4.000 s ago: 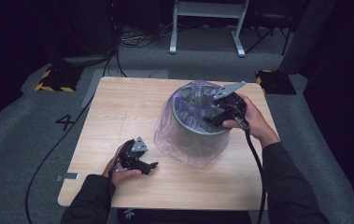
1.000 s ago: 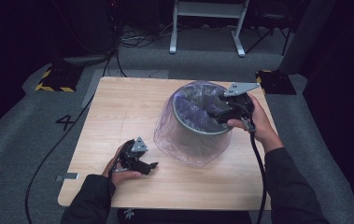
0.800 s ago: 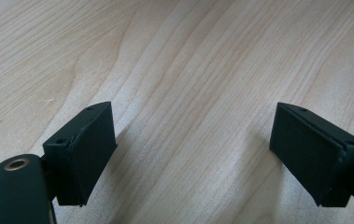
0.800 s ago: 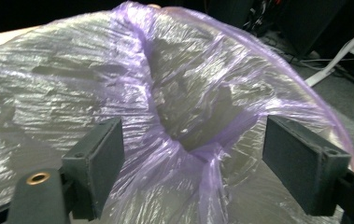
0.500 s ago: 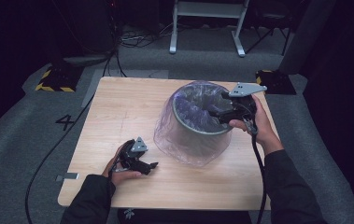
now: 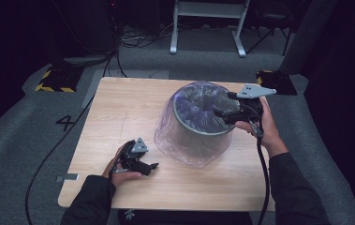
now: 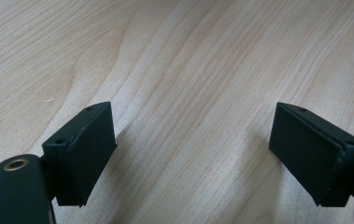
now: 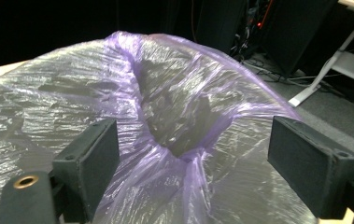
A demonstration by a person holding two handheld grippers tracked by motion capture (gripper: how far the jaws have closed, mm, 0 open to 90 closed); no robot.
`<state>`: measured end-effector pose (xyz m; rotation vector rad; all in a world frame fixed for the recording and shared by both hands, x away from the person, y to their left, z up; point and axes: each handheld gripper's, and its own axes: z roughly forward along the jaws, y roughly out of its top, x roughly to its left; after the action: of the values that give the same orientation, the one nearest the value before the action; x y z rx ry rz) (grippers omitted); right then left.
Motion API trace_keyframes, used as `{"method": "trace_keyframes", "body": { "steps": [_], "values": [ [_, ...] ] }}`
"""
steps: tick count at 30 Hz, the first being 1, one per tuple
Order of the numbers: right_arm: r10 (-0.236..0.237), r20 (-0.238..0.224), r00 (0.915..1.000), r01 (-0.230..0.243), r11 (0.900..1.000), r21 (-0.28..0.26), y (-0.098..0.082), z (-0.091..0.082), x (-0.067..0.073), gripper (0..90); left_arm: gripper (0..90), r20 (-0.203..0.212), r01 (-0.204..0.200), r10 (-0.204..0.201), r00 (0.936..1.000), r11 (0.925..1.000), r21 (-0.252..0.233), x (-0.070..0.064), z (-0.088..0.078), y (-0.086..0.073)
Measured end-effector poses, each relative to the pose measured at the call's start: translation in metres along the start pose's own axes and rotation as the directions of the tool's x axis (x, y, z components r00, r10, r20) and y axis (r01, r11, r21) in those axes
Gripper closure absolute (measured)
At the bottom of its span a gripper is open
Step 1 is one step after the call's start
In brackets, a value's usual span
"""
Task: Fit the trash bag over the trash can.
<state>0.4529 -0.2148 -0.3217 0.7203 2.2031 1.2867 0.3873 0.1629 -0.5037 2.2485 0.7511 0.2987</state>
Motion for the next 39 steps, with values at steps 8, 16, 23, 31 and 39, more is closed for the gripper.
{"method": "trace_keyframes", "body": {
  "steps": [8, 16, 23, 31, 39],
  "values": [
    [-0.006, 0.022, 0.9997, 0.007, 0.999, -0.042, -0.001, -0.010, 0.001, 16.9, 14.0, 0.000, 0.000, 0.000, 1.0000, 1.0000, 0.000, 0.000, 0.000, 0.000],
    [-0.024, 0.008, 0.9997, 0.024, 0.997, -0.069, -0.002, -0.022, 0.006, 17.1, 14.0, -0.001, 0.000, 0.000, 1.0000, 1.0000, 0.000, 0.000, 0.000, 0.000],
    [-0.039, -0.010, 0.9992, 0.038, 0.997, -0.067, -0.006, -0.033, 0.007, 17.0, 14.0, -0.001, 0.000, 0.000, 1.0000, 1.0000, 0.000, 0.000, 0.000, 0.000],
    [-0.058, -0.016, 0.9982, 0.058, 0.997, -0.056, -0.011, -0.041, 0.009, 16.9, 14.0, -0.001, -0.001, 0.001, 1.0000, 1.0000, 0.000, 0.000, 0.000, 0.000],
    [-0.076, -0.013, 0.9970, 0.076, 0.996, -0.044, -0.017, -0.049, 0.013, 16.9, 14.0, -0.001, 0.000, 0.000, 1.0000, 1.0000, 0.000, 0.000, 0.000, 0.000]
  ]
}}
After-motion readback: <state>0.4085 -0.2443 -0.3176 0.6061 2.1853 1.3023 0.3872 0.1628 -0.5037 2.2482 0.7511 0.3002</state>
